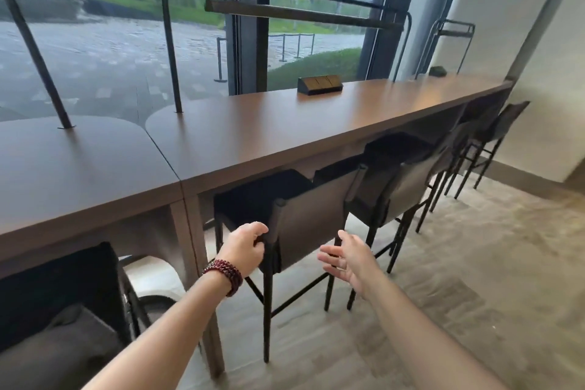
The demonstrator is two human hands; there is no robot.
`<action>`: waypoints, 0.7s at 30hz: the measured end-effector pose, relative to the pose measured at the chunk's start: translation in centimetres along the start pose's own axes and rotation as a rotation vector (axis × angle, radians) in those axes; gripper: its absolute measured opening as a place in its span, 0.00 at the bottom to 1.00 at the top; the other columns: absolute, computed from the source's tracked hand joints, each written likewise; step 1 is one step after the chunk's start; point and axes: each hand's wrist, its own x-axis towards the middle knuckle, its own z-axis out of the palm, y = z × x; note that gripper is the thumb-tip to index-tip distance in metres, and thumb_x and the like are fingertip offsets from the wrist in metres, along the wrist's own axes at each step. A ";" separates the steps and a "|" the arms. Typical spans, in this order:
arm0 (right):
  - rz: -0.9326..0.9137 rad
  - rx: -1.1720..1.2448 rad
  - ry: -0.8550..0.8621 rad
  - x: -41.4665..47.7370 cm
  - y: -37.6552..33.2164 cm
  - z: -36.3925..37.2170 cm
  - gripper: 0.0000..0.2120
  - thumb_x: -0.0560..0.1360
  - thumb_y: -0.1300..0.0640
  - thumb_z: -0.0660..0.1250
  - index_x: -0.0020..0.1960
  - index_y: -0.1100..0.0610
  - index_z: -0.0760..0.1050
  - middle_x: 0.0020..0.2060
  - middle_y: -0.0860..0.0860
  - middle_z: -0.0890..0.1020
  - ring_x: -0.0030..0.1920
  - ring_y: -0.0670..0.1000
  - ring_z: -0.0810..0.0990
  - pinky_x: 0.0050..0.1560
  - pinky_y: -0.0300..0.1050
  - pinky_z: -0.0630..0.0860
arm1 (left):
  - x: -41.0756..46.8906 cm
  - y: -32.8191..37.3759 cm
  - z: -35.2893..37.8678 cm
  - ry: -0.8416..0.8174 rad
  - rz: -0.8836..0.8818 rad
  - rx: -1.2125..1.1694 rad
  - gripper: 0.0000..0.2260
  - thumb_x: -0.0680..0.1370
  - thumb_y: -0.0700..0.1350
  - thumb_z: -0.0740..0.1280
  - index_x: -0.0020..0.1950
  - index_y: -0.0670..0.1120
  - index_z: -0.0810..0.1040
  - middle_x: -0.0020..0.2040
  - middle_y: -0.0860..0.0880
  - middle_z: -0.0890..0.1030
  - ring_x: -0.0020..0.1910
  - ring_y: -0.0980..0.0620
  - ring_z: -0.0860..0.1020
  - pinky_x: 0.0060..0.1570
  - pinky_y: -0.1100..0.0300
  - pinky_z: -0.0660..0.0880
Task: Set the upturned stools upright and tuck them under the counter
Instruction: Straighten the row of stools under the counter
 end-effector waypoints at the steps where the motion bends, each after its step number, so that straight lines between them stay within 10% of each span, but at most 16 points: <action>1: 0.007 0.001 0.000 1.0 -0.5 -1.2 0.16 0.82 0.50 0.55 0.65 0.56 0.67 0.50 0.59 0.82 0.43 0.55 0.84 0.39 0.47 0.80 | 1.0 0.7 0.9 0.007 -0.010 0.001 0.16 0.77 0.37 0.62 0.63 0.45 0.75 0.60 0.47 0.77 0.59 0.50 0.75 0.57 0.63 0.69; 12: -0.006 -0.132 0.019 17.0 -7.3 -6.2 0.22 0.82 0.51 0.56 0.75 0.50 0.59 0.59 0.58 0.77 0.52 0.57 0.81 0.46 0.49 0.81 | 16.3 0.9 7.6 0.003 -0.292 0.168 0.34 0.72 0.41 0.67 0.75 0.51 0.57 0.71 0.44 0.63 0.70 0.43 0.64 0.65 0.50 0.68; 21: 0.052 -0.173 0.051 28.5 -12.3 -7.2 0.28 0.80 0.52 0.59 0.77 0.46 0.54 0.65 0.54 0.72 0.59 0.58 0.76 0.41 0.47 0.79 | 20.2 0.3 10.2 -0.018 -0.411 0.416 0.12 0.72 0.38 0.60 0.49 0.48 0.79 0.50 0.48 0.80 0.49 0.46 0.79 0.44 0.59 0.76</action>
